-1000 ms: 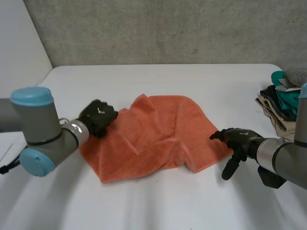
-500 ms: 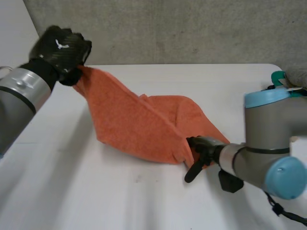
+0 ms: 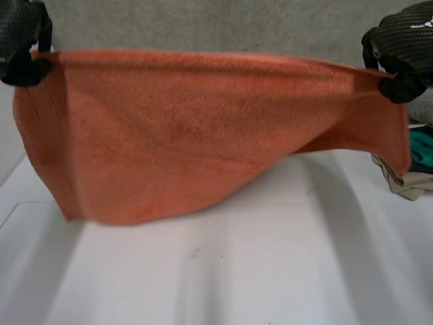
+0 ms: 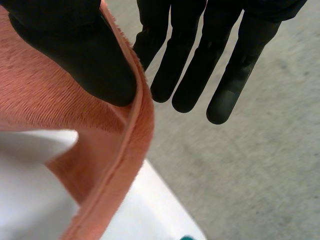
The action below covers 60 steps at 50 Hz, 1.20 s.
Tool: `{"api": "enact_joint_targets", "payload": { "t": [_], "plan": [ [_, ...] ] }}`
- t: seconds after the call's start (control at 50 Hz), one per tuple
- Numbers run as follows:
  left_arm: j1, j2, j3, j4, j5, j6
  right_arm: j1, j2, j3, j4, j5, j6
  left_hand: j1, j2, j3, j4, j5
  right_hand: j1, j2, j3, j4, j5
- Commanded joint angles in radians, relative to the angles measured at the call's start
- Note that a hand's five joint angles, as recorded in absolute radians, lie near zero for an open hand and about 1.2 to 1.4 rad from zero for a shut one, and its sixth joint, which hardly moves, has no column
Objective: Fold the laundry.
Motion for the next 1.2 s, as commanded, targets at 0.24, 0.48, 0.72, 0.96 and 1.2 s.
{"api": "enact_joint_targets", "payload": {
  "t": [0.24, 0.48, 0.72, 0.96, 1.2],
  "plan": [
    [-0.108, -0.53, 0.199, 0.182, -0.1, 0.12, 0.018, 0.527, -0.196, 0.07, 0.046, -0.046, 0.266, 0.202, 0.204, 0.197, 0.254, 0.285, 0.222, 0.217, 0.205, 0.229],
    [-0.081, -0.661, 0.743, 0.68, -0.269, -0.131, 0.012, 0.509, -0.338, -0.839, 0.236, 0.188, 0.266, 0.202, 0.204, 0.197, 0.254, 0.285, 0.222, 0.217, 0.205, 0.229],
    [-0.03, -0.586, 0.558, 0.765, -0.19, -0.21, 0.006, 0.464, -0.302, -0.757, 0.1, 0.178, 0.266, 0.202, 0.204, 0.197, 0.254, 0.285, 0.222, 0.217, 0.205, 0.229],
    [-0.047, -0.604, 0.119, 0.698, -0.076, -0.176, 0.039, 0.404, -0.003, -0.513, -0.038, 0.077, -0.955, -1.02, -1.018, -1.024, -0.968, 0.285, 0.222, 0.217, 0.205, 0.229],
    [-0.171, -0.691, 0.073, 0.692, -0.114, -0.22, 0.181, 0.135, 0.048, -0.461, -0.074, 0.031, -0.955, -1.02, -1.018, -1.024, -0.968, 0.285, 0.222, 0.217, 0.205, 0.229]
  ]
}}
